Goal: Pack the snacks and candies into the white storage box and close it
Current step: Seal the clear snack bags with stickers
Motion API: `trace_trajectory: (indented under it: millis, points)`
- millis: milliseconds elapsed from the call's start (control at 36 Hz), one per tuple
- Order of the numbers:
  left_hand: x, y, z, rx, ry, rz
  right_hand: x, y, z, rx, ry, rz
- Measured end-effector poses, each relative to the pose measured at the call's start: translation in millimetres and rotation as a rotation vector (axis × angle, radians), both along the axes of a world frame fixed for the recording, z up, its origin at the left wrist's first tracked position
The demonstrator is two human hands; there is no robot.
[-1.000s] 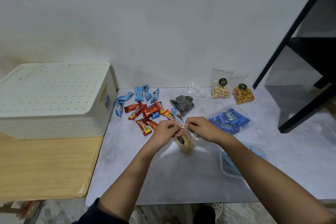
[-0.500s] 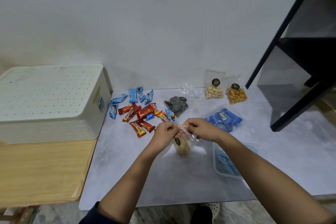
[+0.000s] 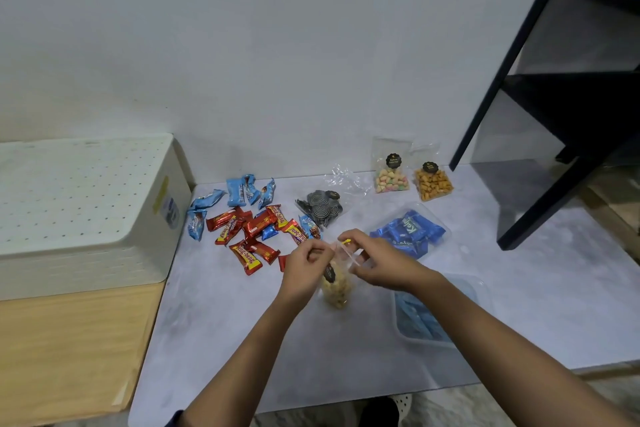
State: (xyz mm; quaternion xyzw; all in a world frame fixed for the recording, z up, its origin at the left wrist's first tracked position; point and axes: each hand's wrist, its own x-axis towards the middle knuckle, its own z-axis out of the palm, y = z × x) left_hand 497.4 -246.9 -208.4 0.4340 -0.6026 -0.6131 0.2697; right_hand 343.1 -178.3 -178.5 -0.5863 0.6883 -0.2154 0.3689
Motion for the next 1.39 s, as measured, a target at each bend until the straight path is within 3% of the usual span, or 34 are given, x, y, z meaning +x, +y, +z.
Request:
trace_trajectory:
  millis: [167, 389, 583, 750, 944, 1222, 1333, 1389]
  points:
    - [7.6, 0.2, -22.3, -0.217, -0.114, -0.006, -4.4, -3.9, -2.2, -0.029, -0.019, -0.045]
    - [11.1, -2.7, -29.5, -0.099, -0.085, -0.072, 0.6, -20.5, -8.7, -0.097, -0.088, -0.057]
    - [6.6, -20.5, -17.8, -0.222, -0.008, 0.003, -7.2, -35.7, -3.7, -0.341, -0.233, -0.213]
    - [-35.4, -43.4, 17.9, -0.424, -0.024, 0.015, -43.5, -59.3, 30.5, -0.524, -0.361, -0.396]
    - [-118.4, -76.2, 35.0, -0.524, 0.005, -0.075, -118.9, -81.6, 55.7, -0.706, -0.345, -0.571]
    - [-220.7, -104.1, 6.9, -0.459, -0.007, -0.172, -222.2, -104.7, 17.3, -0.623, -0.332, -0.682]
    - [-241.1, -108.0, -18.9, -0.458, -0.079, -0.19, -243.9, -108.5, -6.1, -0.607, -0.205, -0.611]
    - [-245.9, -107.5, -29.3, -0.454, -0.106, -0.192, -250.6, -109.7, -16.7, -0.577, -0.234, -0.598]
